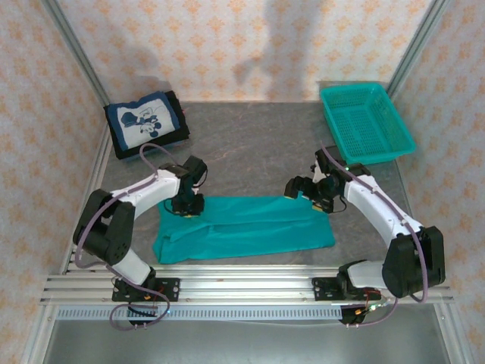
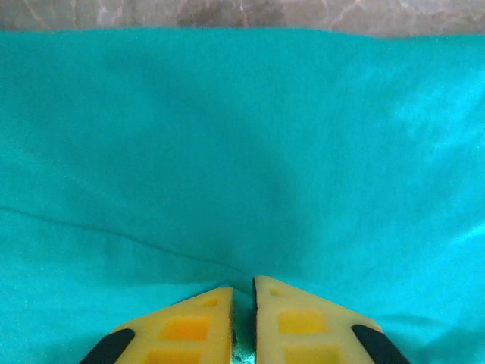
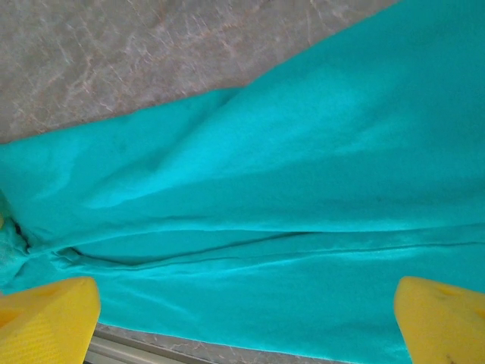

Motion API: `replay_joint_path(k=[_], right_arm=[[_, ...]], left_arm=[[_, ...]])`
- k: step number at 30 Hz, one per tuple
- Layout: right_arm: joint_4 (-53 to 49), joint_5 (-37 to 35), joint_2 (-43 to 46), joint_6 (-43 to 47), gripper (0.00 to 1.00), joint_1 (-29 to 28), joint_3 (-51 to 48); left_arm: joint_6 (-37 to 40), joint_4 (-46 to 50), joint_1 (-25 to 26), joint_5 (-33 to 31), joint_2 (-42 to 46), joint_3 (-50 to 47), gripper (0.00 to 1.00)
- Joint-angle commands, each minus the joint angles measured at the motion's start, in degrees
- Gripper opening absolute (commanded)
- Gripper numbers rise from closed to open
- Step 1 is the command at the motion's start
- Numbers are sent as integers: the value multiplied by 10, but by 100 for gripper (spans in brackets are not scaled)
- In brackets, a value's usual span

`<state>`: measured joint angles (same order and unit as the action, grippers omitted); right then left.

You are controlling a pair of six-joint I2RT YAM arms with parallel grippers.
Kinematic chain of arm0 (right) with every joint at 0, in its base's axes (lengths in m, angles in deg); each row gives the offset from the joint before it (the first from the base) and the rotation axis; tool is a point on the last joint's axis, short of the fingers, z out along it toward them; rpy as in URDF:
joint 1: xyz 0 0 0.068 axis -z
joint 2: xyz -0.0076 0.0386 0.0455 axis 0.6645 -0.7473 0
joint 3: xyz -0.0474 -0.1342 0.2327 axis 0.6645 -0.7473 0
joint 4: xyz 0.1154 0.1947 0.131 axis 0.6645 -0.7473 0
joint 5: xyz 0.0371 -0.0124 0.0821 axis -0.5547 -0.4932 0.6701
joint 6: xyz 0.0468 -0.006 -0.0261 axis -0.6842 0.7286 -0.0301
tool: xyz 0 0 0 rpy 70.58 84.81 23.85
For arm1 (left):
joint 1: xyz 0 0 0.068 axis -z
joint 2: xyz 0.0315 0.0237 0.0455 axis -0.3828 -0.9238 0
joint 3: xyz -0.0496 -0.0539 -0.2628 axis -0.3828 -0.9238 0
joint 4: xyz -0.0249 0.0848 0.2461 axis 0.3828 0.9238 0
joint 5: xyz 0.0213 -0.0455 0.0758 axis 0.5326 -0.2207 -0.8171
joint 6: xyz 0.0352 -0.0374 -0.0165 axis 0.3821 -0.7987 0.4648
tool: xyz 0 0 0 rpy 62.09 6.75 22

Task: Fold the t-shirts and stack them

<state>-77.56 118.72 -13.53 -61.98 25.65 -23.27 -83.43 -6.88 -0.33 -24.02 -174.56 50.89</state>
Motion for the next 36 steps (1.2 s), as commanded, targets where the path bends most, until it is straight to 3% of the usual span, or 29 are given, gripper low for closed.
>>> replay_joint_path(k=[1, 8, 17, 19, 21, 24, 27, 33, 36], right_arm=[[-13, -15, -14, 21, 99, -2, 29], [-9, -10, -44, 29, 99, -3, 61], [-6, -12, -69, 35, 99, -3, 85], [0, -8, -73, 31, 99, -3, 85], [3, -6, -80, 31, 99, -3, 87], [5, -5, -90, 30, 99, -4, 89], [11, -2, -102, 28, 99, -10, 90], [28, 0, -124, 13, 99, -36, 90], [23, -14, -143, 11, 99, -53, 92]], left_arm=[[-7, 24, 9, 14, 44, -17, 10], [-38, 27, 47, 30, 94, -39, 8], [-150, 0, 155, 41, 143, -131, 8], [-165, -12, 168, 51, 161, -146, 16], [-173, -22, 173, 63, 184, -152, 36], [-172, -38, 174, 83, 226, -130, 54], [-185, -61, 170, 73, 269, -109, 64], [-257, 46, 61, -55, 215, -105, 67], [-287, 33, 23, -89, 192, -114, 66]])
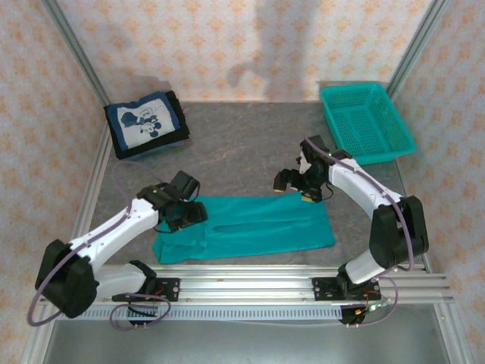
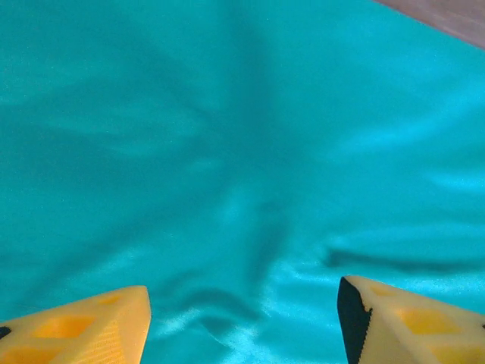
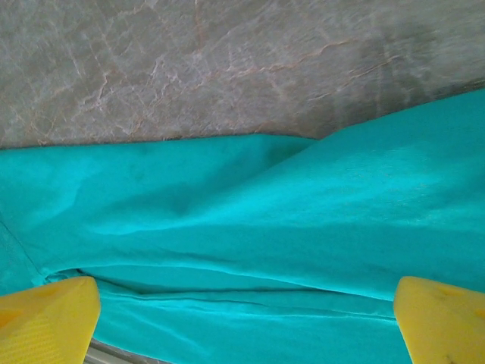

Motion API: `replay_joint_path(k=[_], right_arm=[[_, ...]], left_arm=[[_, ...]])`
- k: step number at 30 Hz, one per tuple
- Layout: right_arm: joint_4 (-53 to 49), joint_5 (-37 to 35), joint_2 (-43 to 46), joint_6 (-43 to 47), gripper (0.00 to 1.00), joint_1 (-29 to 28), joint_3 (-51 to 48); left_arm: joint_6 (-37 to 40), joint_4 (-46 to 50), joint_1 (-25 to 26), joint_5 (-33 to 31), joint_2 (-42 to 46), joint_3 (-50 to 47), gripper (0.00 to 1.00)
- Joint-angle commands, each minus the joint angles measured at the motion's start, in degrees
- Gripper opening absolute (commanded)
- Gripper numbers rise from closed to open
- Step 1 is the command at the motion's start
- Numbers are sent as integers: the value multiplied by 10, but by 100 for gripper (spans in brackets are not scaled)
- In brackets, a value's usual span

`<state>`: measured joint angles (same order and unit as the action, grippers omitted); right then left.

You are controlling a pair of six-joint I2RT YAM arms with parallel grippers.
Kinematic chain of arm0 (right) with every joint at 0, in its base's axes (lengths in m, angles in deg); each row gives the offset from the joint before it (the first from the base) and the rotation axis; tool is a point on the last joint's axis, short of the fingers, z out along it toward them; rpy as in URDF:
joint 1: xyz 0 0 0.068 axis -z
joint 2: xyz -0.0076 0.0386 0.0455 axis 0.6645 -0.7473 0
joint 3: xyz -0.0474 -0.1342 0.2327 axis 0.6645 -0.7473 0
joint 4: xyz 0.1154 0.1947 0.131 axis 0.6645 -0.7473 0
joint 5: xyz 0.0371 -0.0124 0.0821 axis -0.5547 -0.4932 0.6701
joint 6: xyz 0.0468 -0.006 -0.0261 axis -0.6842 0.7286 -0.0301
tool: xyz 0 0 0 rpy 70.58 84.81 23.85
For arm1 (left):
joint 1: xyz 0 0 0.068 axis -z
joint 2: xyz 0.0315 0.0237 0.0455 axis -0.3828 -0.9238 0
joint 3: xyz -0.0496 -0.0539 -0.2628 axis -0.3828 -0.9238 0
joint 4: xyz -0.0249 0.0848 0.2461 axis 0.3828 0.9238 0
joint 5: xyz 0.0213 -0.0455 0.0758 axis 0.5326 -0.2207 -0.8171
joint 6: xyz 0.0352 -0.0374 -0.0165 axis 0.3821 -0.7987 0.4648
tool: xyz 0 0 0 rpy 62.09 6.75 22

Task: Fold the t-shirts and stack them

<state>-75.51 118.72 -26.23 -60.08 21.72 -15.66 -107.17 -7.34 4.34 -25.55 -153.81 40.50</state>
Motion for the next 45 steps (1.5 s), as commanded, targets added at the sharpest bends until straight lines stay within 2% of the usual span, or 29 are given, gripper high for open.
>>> replay_joint_path(k=[1, 5, 8, 14, 21, 26, 34, 39, 40, 43, 45], right_arm=[[0, -28, -21, -9, 99, -19, 16], [-46, -111, -61, -32, 100, -24, 17], [-21, -151, -62, -53, 100, -24, -16], [-5, -203, -103, -67, 99, -13, -28], [-20, -224, -93, -82, 99, 55, -65], [-24, -208, -71, -87, 99, 72, -66], [-58, -173, 81, -88, 99, 72, -34], [-65, -133, 126, -59, 100, 69, -18], [-68, -127, 121, -49, 98, 63, -15], [-106, -175, 82, -17, 87, 22, 9], [-107, -179, 59, -17, 68, 13, 5]], left_arm=[[-59, 30, -30, -81, -23, -13, 66], [-69, 24, -44, -125, -74, -8, 65], [-58, -2, -48, -128, -110, -9, 64], [-32, -16, -68, -139, -194, 23, 63], [-21, -32, -92, -132, -230, 23, 61], [-9, -43, -90, -104, -190, 40, 61], [17, 69, -88, -134, -58, 183, 70], [18, 117, -89, -145, -55, 206, 76], [19, 125, -89, -144, -68, 207, 76], [9, 117, -88, -148, -98, 194, 72], [-1, 90, -86, -147, -110, 174, 69]])
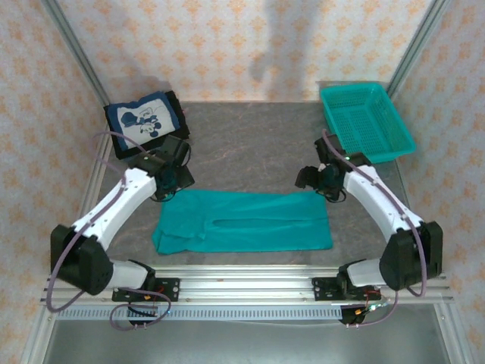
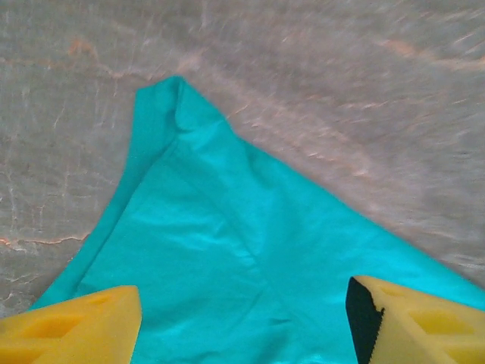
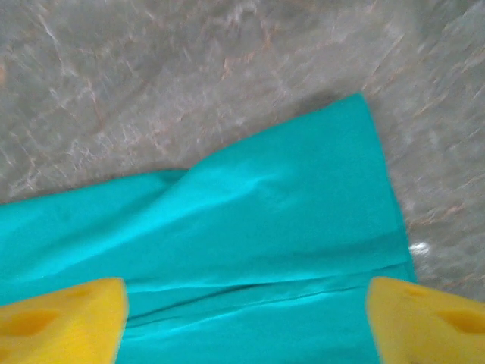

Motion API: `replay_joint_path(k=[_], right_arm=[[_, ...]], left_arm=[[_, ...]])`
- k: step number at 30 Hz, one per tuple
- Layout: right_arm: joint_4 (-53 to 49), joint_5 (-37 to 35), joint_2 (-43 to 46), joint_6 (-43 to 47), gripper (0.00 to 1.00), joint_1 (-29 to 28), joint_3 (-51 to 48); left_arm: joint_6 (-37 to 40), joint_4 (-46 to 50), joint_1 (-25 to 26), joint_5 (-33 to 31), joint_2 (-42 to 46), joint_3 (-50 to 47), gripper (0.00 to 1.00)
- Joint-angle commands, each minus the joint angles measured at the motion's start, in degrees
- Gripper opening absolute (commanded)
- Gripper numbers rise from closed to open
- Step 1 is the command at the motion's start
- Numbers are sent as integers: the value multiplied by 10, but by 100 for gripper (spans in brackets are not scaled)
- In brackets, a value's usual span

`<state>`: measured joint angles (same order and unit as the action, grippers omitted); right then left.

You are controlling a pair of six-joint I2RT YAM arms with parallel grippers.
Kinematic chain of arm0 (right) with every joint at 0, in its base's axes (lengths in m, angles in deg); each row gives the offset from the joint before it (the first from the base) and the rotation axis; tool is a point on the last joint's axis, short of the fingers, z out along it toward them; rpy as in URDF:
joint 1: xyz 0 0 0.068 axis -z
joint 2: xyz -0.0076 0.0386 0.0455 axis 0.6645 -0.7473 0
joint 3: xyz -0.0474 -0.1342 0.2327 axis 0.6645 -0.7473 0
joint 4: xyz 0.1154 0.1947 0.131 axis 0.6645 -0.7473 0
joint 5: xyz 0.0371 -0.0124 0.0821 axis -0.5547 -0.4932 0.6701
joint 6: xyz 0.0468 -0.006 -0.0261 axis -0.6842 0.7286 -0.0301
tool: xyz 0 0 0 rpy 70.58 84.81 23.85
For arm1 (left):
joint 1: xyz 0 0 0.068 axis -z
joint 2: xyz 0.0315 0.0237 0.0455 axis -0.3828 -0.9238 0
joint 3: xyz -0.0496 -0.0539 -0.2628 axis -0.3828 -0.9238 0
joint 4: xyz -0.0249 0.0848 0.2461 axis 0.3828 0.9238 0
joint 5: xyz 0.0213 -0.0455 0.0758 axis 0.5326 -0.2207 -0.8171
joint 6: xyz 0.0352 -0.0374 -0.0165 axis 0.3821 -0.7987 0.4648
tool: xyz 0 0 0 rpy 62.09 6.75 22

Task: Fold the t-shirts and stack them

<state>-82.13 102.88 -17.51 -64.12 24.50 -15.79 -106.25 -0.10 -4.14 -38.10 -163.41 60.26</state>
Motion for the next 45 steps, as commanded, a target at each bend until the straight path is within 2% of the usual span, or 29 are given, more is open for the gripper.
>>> replay_joint_path(k=[1, 2, 5, 7, 10, 14, 16, 20, 25, 28, 32, 34, 35, 39, 45], right_arm=[[-29, -17, -35, 20, 60, -16, -4], [-6, -14, -45, 14, 49, -16, -24], [16, -5, -84, 5, 26, -18, -42], [31, -6, -107, 0, 15, -21, -49], [54, -17, -132, -4, 9, -21, -64], [66, -20, -169, -6, 4, -22, -78], [70, -25, -176, -9, 4, -22, -88], [71, -12, -170, -24, 2, -24, -112], [96, 52, -149, -61, 2, -28, -160], [120, 94, -136, -112, 1, -44, -185], [179, 123, -103, -233, 2, -70, -232], [224, 124, -81, -307, 2, -95, -262], [253, 120, -72, -350, 2, -113, -278], [363, 91, -66, -499, 2, -205, -312], [512, 47, -142, -661, 1, -348, -307]], left_arm=[[-12, 8, -1, -18, -24, -30, 64], [-11, -2, -1, -9, -42, -34, 55], [-10, -36, 2, 11, -95, -51, 24], [-6, -59, 4, 11, -125, -61, 13], [1, -86, 4, 15, -187, -58, 5], [14, -105, 13, 29, -277, -4, 2], [10, -111, 15, 57, -330, 35, 1], [21, -93, 38, 57, -416, 157, 1], [47, -45, 35, 45, -557, 390, 1], [58, -14, 28, 48, -644, 564, 1], [60, 25, 14, 93, -783, 812, 2], [59, 13, 8, 126, -839, 908, 4], [53, -5, 6, 140, -856, 933, 5], [37, -88, -3, 175, -877, 929, 8], [44, -124, -12, 205, -896, 943, 9]])
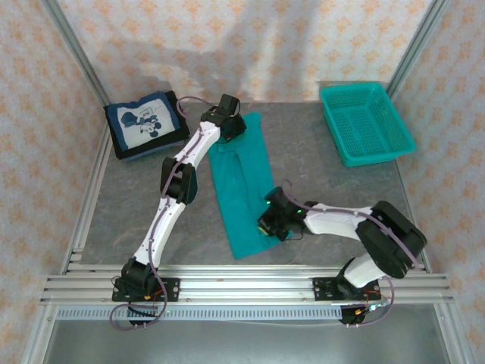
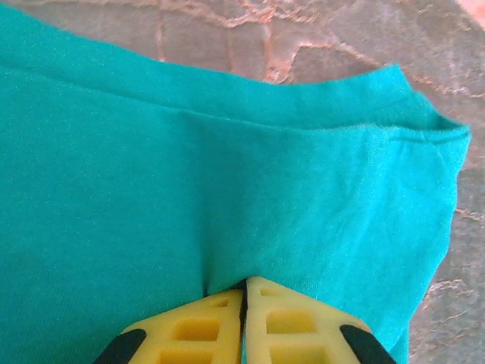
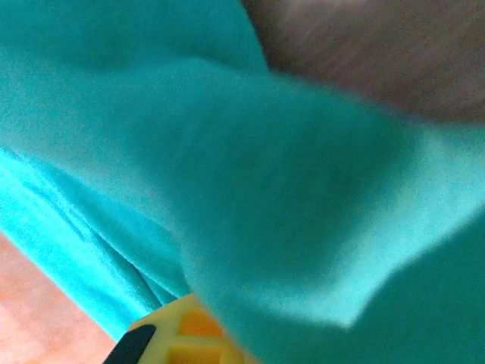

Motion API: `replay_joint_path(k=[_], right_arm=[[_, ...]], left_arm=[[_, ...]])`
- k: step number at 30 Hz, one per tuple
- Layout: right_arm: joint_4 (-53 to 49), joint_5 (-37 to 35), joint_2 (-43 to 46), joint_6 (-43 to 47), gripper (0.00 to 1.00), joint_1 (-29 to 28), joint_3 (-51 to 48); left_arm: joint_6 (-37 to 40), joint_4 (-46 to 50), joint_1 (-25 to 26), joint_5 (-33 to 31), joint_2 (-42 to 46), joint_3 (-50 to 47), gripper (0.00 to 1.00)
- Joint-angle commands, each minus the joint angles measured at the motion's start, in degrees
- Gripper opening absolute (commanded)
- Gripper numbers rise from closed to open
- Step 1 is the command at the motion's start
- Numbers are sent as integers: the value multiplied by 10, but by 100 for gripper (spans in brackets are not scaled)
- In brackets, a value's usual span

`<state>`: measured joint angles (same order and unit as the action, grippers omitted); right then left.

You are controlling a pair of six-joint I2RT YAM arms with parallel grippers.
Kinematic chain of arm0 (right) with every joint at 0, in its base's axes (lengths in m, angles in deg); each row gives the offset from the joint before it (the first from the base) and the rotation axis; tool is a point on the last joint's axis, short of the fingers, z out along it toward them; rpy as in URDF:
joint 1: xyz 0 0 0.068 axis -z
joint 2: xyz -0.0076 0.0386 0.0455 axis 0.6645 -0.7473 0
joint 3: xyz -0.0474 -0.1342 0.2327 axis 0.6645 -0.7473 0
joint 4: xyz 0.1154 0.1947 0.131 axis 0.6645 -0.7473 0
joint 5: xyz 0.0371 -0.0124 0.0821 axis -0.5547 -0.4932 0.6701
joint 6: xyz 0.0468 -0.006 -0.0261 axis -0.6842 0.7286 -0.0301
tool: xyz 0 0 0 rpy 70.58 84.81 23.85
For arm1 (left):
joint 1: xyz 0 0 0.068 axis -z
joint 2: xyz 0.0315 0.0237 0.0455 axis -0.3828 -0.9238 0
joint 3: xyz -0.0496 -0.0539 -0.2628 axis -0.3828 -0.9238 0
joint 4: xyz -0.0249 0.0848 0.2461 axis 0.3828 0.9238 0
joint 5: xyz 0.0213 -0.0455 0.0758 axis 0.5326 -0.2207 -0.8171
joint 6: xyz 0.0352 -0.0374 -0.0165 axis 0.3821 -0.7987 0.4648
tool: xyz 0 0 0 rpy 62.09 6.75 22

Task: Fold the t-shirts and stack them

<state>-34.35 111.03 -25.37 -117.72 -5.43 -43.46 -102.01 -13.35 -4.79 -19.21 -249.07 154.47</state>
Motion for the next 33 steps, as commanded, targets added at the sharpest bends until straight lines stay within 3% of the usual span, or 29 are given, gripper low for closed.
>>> replay_joint_path(k=[1, 5, 8, 13, 17, 20, 24, 29, 33], right_arm=[[49, -42, -76, -141, 1, -67, -24], [53, -74, -86, -177, 1, -113, 9], [-6, -80, -63, -159, 6, -121, 47], [-221, -125, 61, -78, 38, -121, 129], [-365, -170, 170, 11, 58, -118, 173], [-399, -146, 235, 80, 66, -96, 161], [-414, -87, 261, 172, 70, -58, 154], [-390, -42, 215, 252, 71, -51, 148], [-303, -7, 170, 263, 67, -51, 107]], left_arm=[[6, 6, -7, 20, -40, 2, 9], [13, 16, -8, 27, -28, 9, 9], [15, 20, -9, 39, -4, 7, 11], [18, 49, -8, 115, 91, 2, 56], [52, 90, -9, 104, 236, -72, 71], [78, 104, -10, 84, 371, -173, 78], [91, 116, -7, 63, 568, -382, 78], [92, 111, 28, 29, 803, -697, 78], [48, 94, 91, 9, 938, -926, 75]])
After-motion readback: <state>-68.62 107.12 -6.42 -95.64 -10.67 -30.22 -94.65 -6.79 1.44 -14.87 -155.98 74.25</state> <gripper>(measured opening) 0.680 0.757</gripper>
